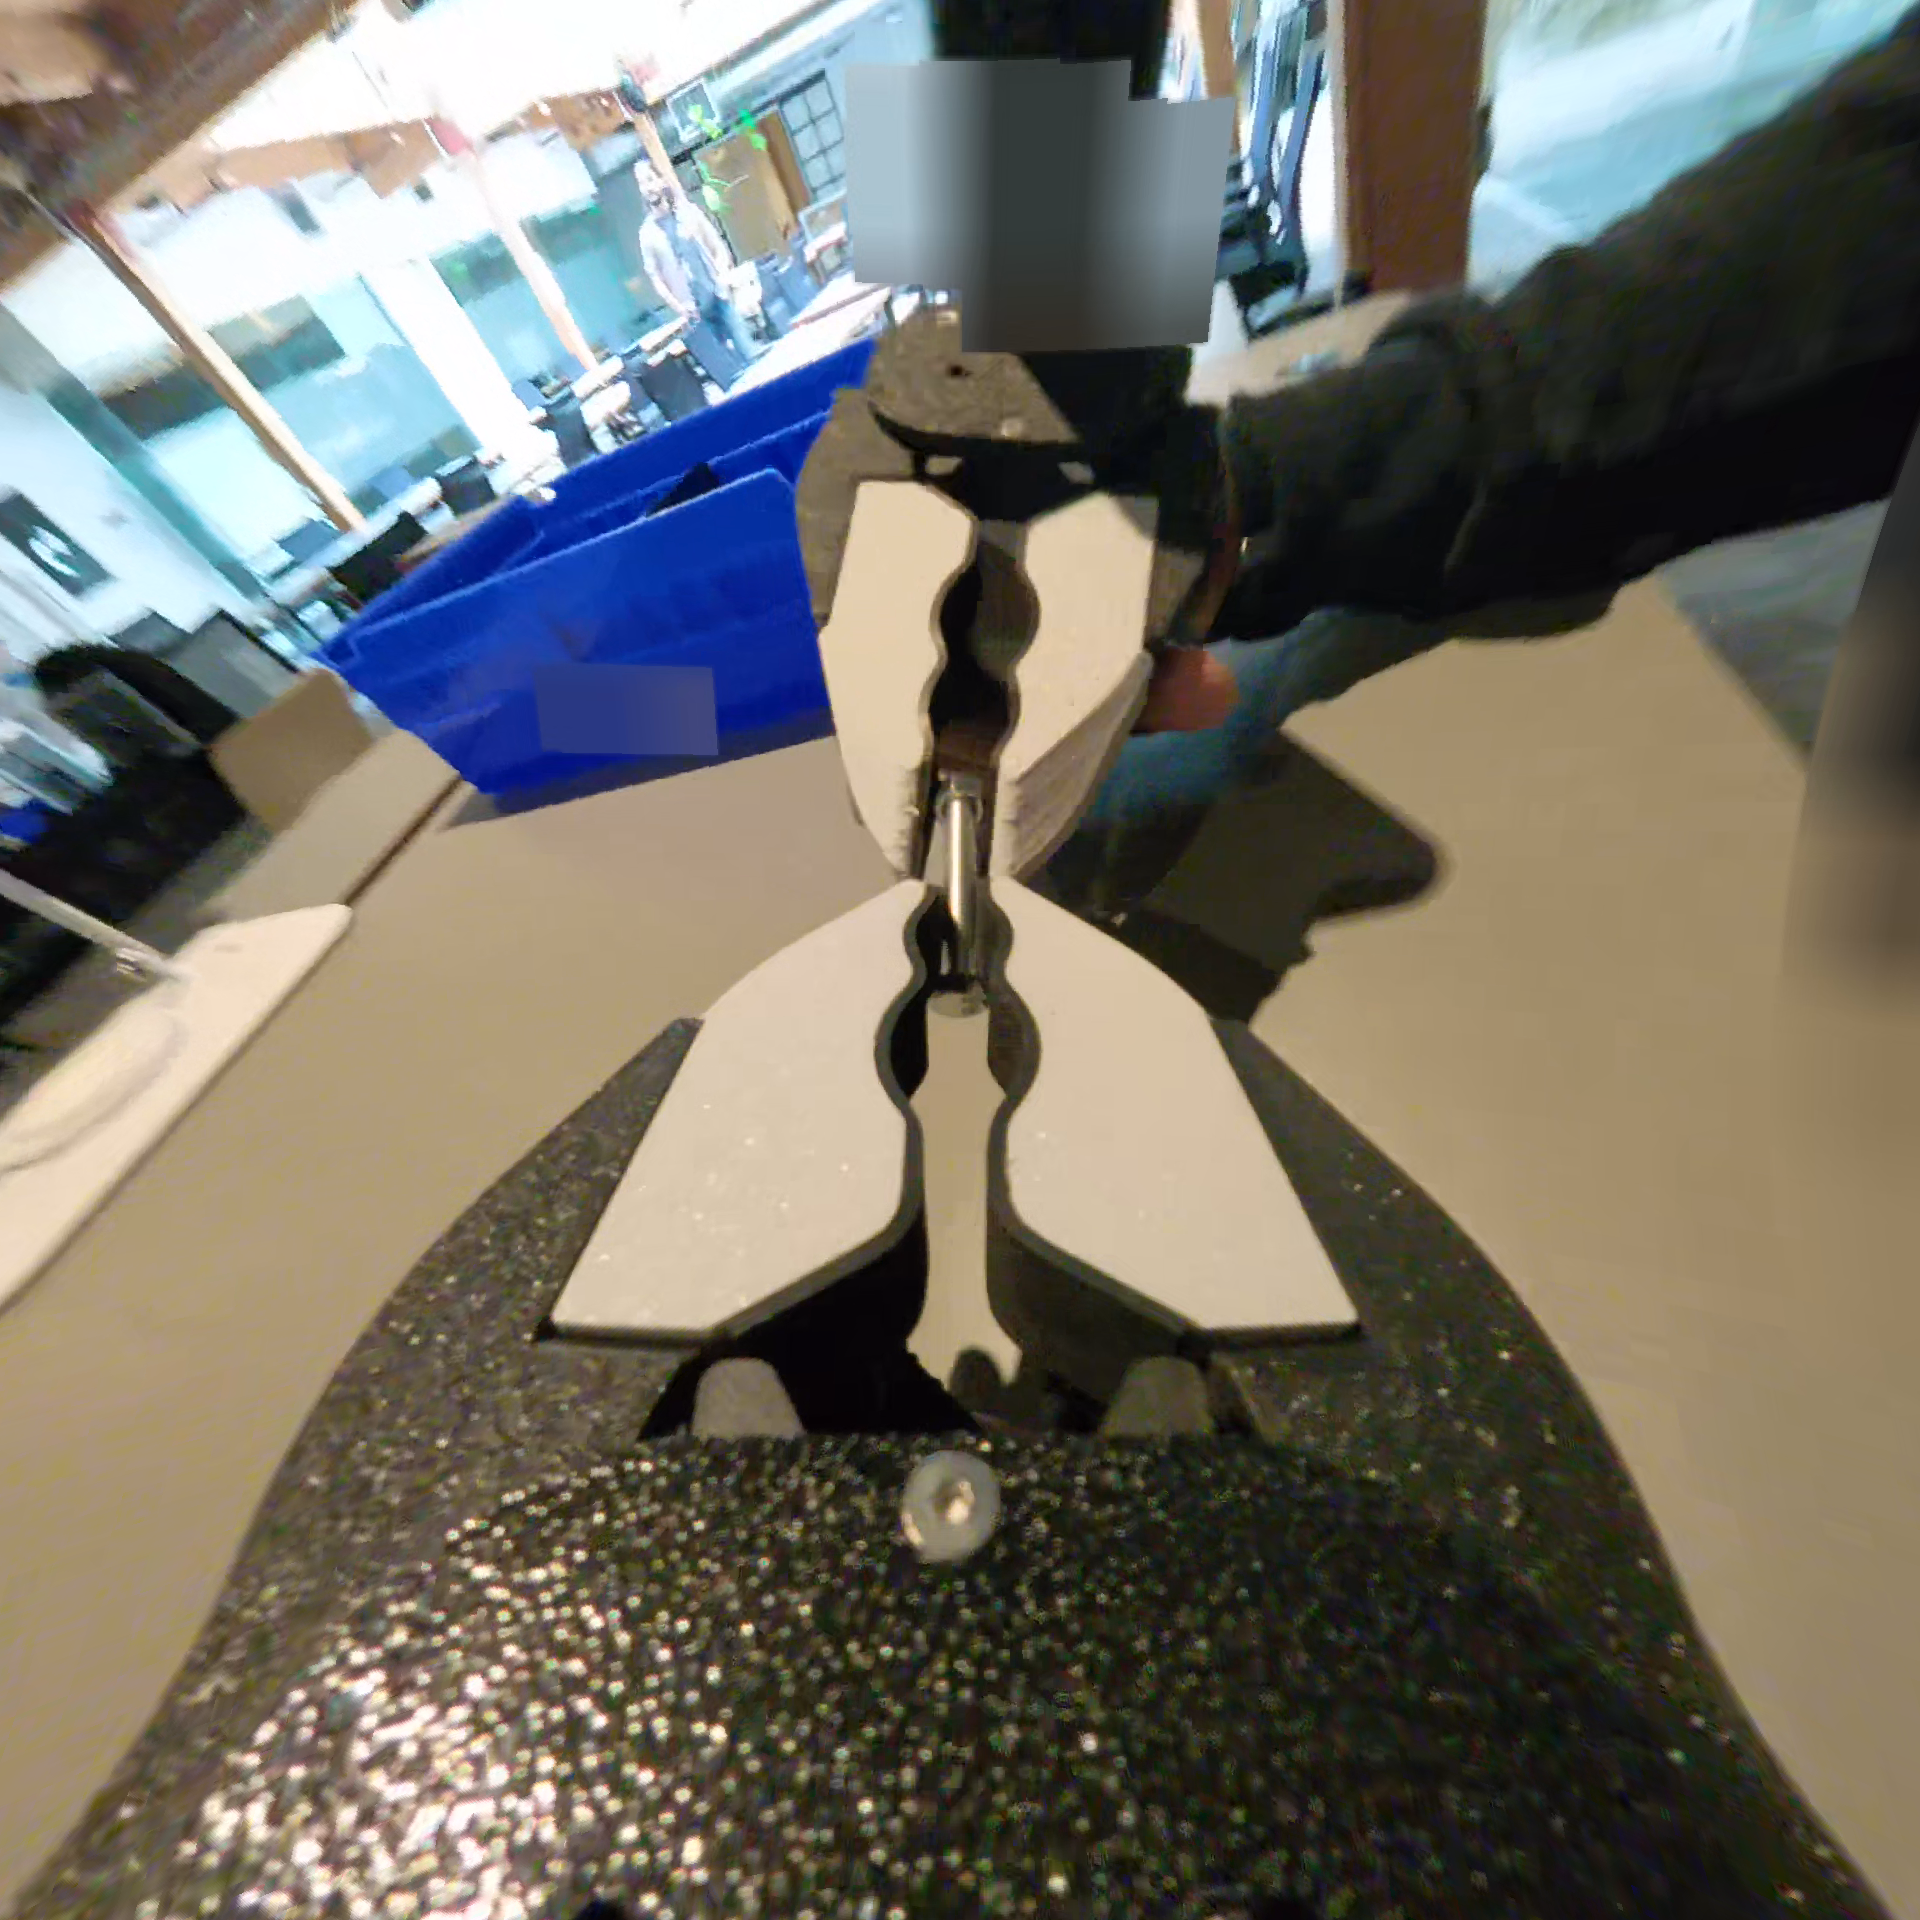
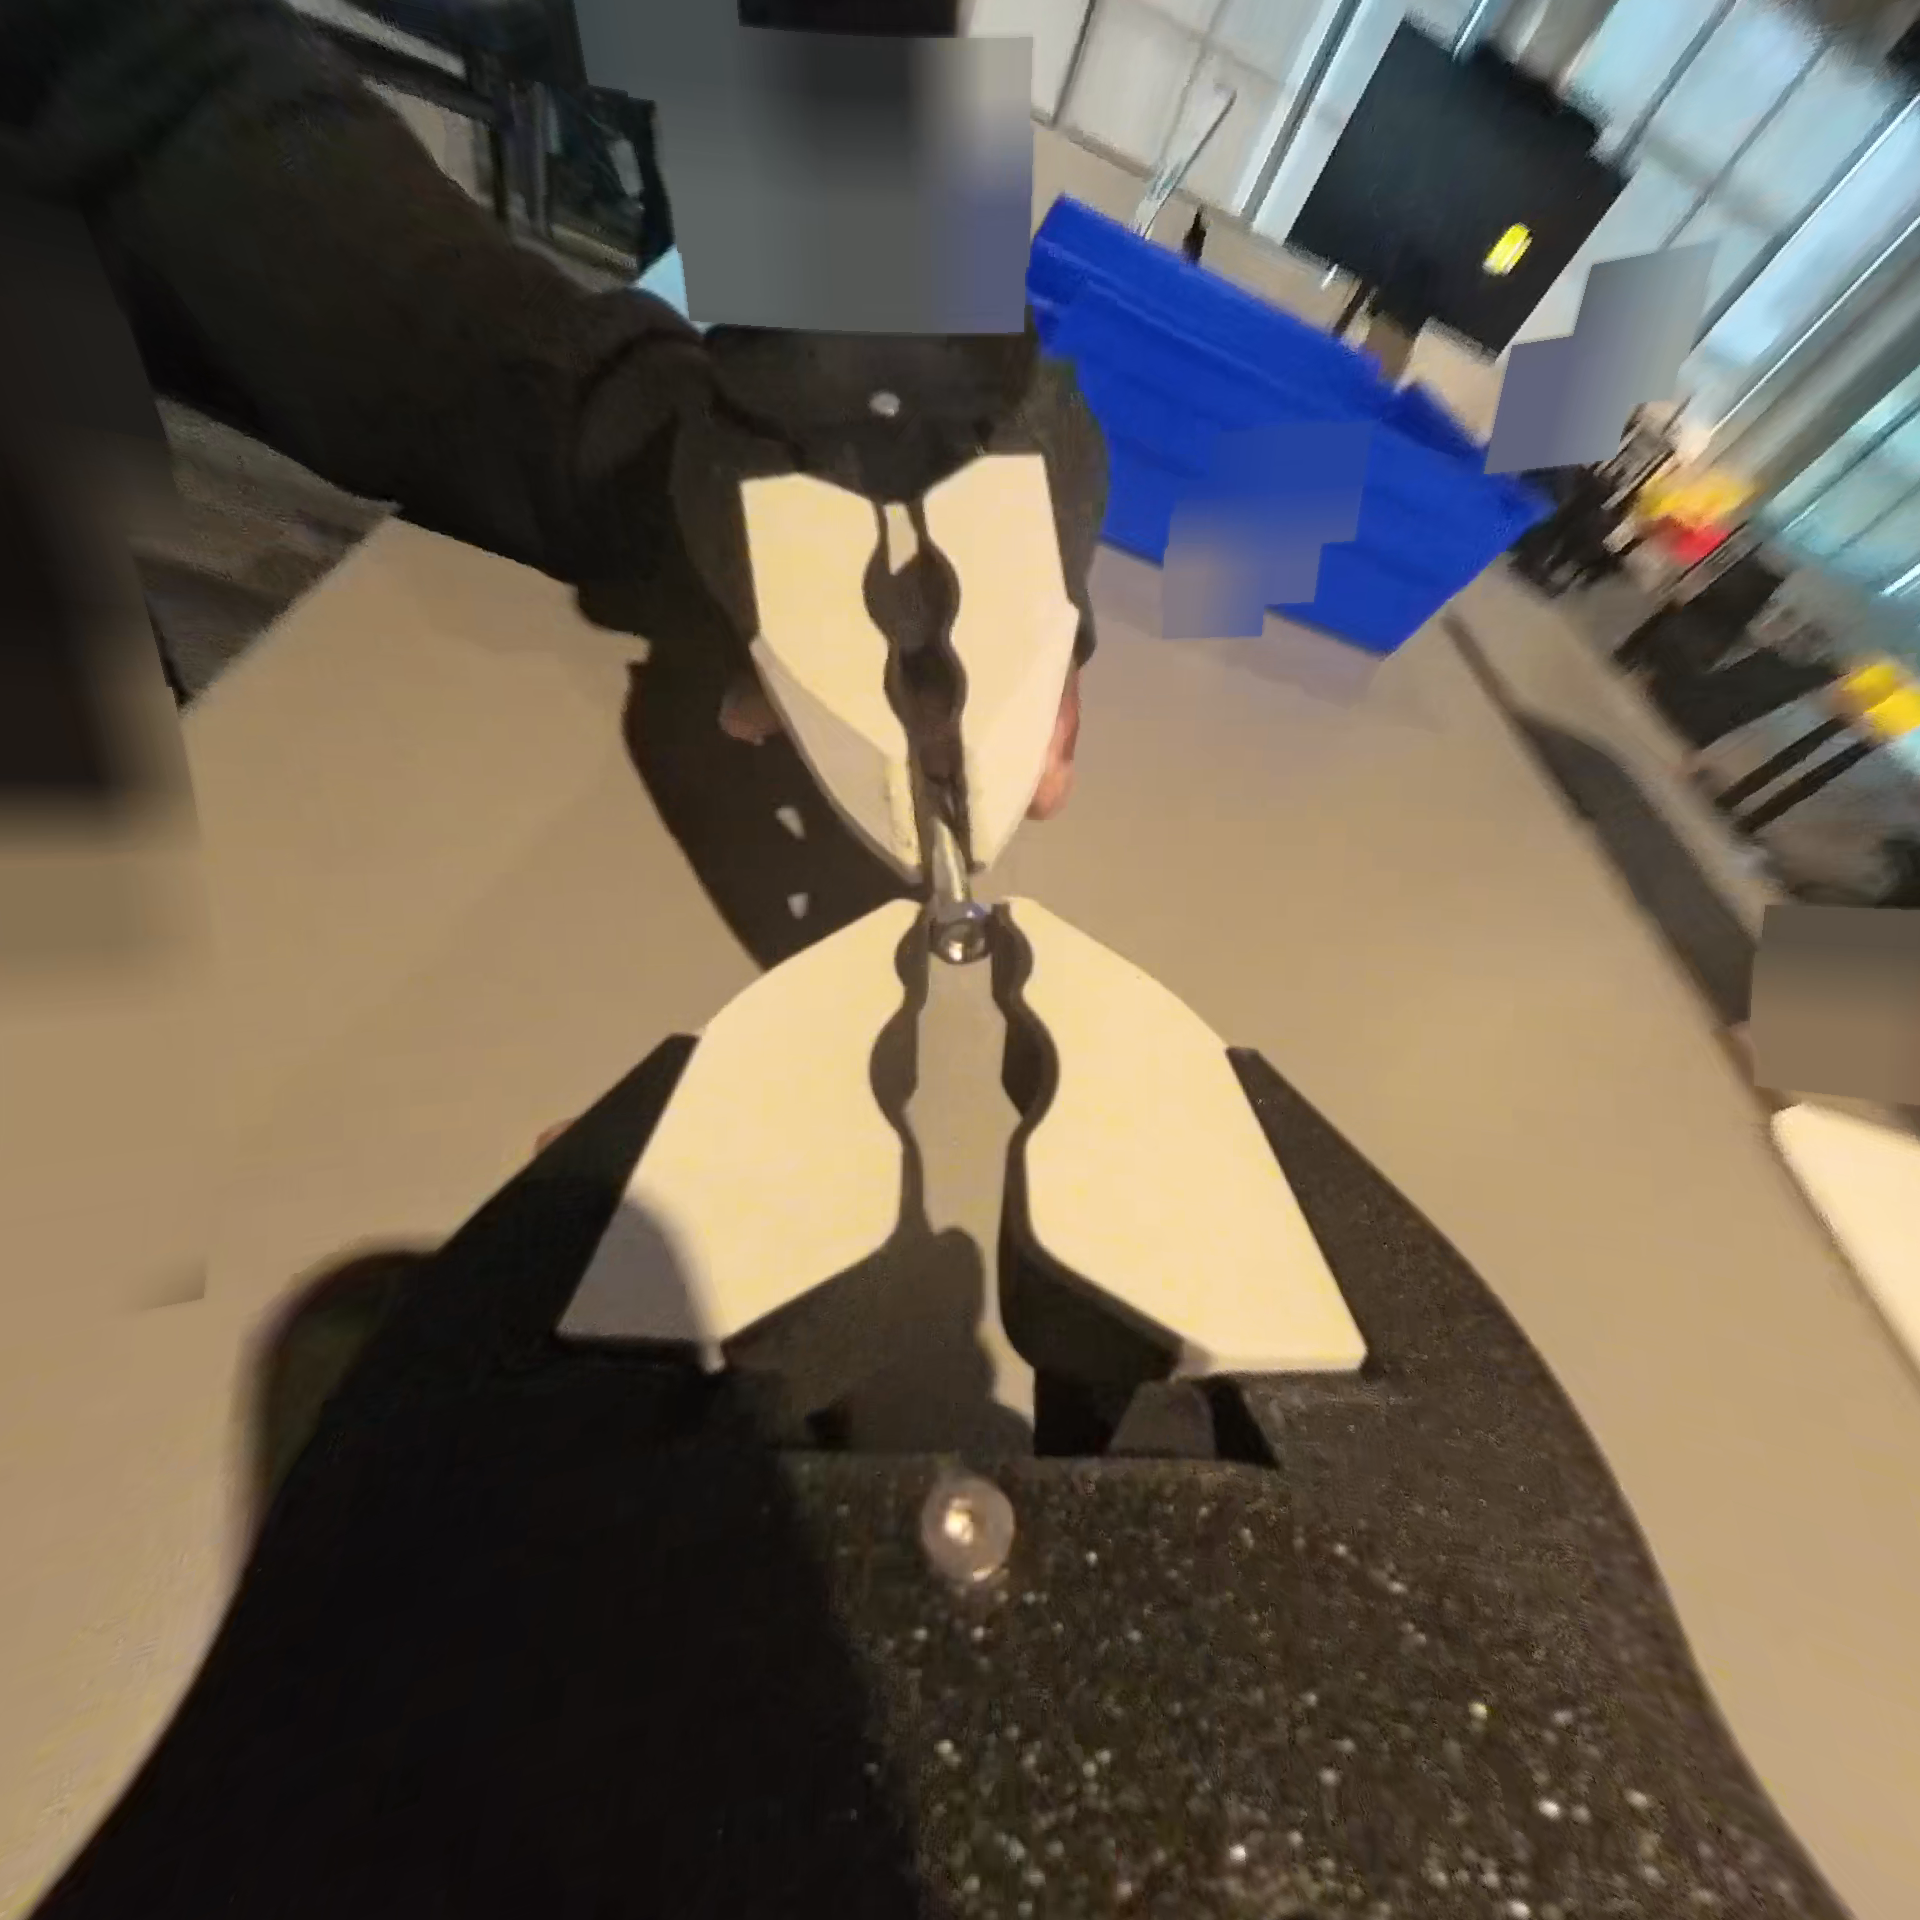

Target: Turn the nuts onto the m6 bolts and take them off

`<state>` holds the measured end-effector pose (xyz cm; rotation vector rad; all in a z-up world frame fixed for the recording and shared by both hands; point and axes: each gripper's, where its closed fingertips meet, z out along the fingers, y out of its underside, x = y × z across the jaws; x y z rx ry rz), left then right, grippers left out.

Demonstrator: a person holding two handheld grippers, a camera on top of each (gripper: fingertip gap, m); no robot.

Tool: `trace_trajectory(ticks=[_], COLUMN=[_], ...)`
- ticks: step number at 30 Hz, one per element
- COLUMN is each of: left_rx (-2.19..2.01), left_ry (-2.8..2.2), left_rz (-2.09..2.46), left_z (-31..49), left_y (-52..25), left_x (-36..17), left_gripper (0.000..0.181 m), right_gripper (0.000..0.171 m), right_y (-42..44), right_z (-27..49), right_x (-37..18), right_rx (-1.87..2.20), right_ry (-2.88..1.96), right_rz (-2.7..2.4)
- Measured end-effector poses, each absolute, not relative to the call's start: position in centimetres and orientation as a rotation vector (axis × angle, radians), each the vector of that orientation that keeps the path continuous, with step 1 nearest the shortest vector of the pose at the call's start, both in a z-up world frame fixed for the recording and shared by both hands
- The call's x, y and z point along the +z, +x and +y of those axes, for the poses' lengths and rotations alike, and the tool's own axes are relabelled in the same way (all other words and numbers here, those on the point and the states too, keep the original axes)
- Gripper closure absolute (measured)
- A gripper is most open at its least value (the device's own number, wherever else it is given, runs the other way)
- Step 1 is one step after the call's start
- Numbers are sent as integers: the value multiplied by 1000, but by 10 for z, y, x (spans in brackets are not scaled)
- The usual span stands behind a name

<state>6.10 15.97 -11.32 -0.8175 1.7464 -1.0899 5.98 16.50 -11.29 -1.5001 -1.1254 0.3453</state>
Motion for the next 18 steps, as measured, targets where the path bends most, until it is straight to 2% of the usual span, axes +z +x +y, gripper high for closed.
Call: trace_trajectory(ticks=[3, 5, 6, 12, 18], left_rx=[-1092, -994, -941, -694, -536], left_ry=[-871, -883, -875, -732, -625], left_rz=[1695, 1656, 1631, 1448, 1342], left_z=[160, 165, 166, 154, 129], left_y=[58, 57, 55, 42, 33], left_x=[-109, -109, -108, -86, -60], left_gripper=[176, 176, 176, 176, 176], right_gripper=[157, 136, 132, 137, 142], right_y=[59, 60, 59, 51, 61], right_z=[165, 165, 163, 148, 130], right_x=[-106, -105, -106, -96, -69], right_rx=[246, 293, 365, 906, 1065], right_ry=[-1452, -1494, -1528, -1646, -1640], right_rz=[-1092, -1020, -982, -678, -451])
